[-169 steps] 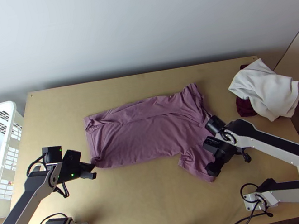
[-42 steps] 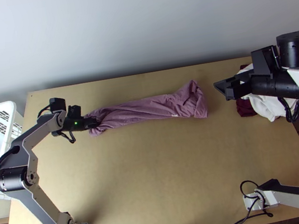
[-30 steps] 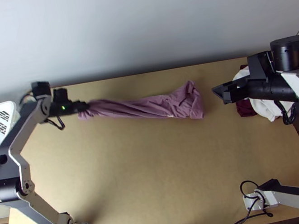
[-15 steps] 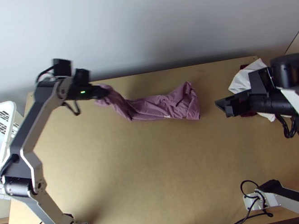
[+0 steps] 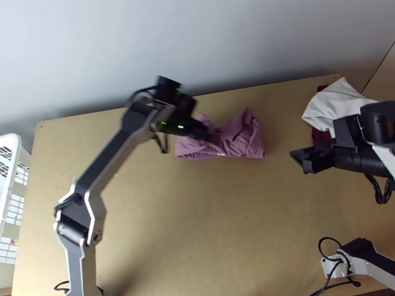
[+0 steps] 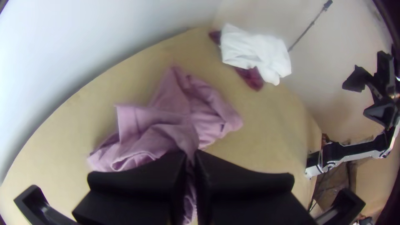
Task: Fold the t-shirt
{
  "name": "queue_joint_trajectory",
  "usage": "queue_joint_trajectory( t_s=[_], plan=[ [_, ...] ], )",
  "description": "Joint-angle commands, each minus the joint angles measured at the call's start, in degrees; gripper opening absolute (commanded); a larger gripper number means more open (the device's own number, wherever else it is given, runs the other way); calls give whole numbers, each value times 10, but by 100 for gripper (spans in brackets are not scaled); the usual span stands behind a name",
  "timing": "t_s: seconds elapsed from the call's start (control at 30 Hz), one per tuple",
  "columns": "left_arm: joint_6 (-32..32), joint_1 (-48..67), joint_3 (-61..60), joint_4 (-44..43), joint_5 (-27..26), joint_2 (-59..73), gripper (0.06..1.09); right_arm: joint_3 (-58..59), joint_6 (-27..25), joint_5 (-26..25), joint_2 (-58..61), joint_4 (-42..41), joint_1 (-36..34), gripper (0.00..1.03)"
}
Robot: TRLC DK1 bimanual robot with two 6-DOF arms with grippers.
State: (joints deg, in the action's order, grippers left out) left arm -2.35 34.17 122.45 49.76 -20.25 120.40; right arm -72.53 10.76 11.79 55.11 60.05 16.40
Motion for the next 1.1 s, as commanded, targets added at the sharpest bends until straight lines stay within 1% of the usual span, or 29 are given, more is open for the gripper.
queue_joint_trajectory(
  t_s=[0.0, 0.23, 0.3, 0.33, 0.37, 0.4, 0.43, 0.47, 0.53, 0.57, 0.6, 0.67, 0.7, 0.73, 0.8, 0.9, 1.0, 1.07],
  plan=[
    [12, 91, 58, -50, 11, 65, 18, 63, 7, 0, -40, -16, -13, 99],
    [24, 124, 88, -135, 15, 124, 18, 105, 14, 3, -68, -25, -30, 99],
    [24, 135, 88, -168, 39, 135, 18, 114, 15, 7, -72, -25, -31, 99],
    [25, 139, 89, -191, 62, 142, 22, 119, 15, 8, -74, -25, -32, 99],
    [25, 141, 93, -208, 82, 152, 43, 124, 17, 10, -75, -25, -32, 99],
    [31, 142, 102, -224, 109, 163, 81, 128, 18, 10, -76, -25, -32, 99],
    [47, 142, 106, -248, 133, 167, 107, 131, 20, 11, -77, -25, -32, 99],
    [73, 140, 106, -266, 140, 165, 104, 134, 21, 12, -77, -25, -32, 99],
    [118, 133, 106, -295, 152, 161, 104, 141, 22, 14, -77, -27, -33, 99],
    [125, 129, 106, -306, 155, 157, 104, 145, 23, 16, -77, -28, -33, 99],
    [125, 127, 106, -317, 176, 157, 104, 148, 25, 20, -77, -29, -33, 99],
    [118, 116, 106, -348, 237, 160, 104, 155, 30, 32, -79, -35, -33, 99],
    [117, 109, 106, -360, 257, 160, 104, 158, 36, 36, -79, -39, -33, 99],
    [117, 99, 106, -360, 260, 157, 104, 158, 40, 39, -78, -42, -34, 99],
    [117, 82, 104, -339, 260, 150, 104, 168, 46, 49, -77, -51, -36, 99],
    [116, 52, 94, -268, 260, 129, 104, 193, 63, 76, -60, -67, -37, 99],
    [103, 26, 36, -215, 260, 82, 104, 240, 79, 108, -57, -128, -57, 99],
    [101, 5, 3, -190, 260, 55, 104, 276, 87, 109, -48, -178, -56, 99]
  ],
)
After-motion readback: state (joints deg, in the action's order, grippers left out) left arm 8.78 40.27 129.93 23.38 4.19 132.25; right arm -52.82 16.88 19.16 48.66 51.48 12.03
